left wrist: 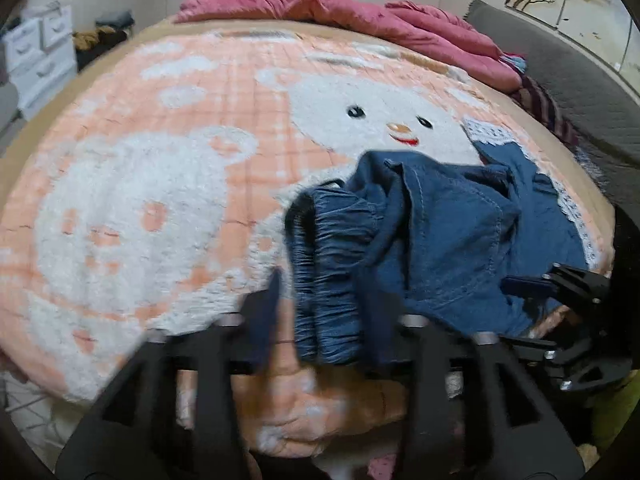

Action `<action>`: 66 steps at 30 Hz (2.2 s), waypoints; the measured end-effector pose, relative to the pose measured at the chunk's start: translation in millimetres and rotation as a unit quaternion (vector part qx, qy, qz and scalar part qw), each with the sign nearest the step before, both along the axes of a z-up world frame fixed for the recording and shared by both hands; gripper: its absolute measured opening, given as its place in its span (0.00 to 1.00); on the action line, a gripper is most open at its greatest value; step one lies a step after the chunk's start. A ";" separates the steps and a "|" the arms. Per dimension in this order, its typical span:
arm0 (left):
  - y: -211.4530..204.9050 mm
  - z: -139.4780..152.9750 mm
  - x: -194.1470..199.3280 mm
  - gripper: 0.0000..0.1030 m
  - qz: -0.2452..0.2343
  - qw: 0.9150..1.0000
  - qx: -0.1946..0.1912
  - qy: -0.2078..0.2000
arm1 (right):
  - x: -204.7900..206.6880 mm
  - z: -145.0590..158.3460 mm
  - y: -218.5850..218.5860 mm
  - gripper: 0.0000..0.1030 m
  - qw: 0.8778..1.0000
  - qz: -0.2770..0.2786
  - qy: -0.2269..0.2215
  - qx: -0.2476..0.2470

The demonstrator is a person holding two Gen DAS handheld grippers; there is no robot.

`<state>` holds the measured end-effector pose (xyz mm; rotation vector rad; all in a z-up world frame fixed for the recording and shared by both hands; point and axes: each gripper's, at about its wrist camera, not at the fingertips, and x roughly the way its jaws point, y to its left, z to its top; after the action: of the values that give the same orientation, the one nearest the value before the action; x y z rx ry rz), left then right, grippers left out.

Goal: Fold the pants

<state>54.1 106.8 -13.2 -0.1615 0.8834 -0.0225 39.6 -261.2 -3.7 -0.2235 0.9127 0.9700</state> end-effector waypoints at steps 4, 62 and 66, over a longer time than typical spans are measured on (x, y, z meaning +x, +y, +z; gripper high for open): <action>-3.8 29.3 -19.6 0.50 0.008 0.999 0.015 -0.038 | -3.0 24.9 -29.2 0.72 0.999 -0.024 -0.022 0.037; -215.0 -17.6 97.1 0.32 -0.273 0.958 -0.071 -0.048 | 222.1 60.9 -144.0 0.09 0.954 -0.298 -0.027 0.035; -224.0 -18.6 93.3 0.05 -0.297 0.952 -0.052 -0.059 | 203.1 74.1 -182.7 0.09 0.939 -0.334 -0.018 0.084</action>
<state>147.4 -117.2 -31.8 0.0143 0.7849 -0.6363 242.7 -443.9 70.4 0.2096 0.7855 0.4032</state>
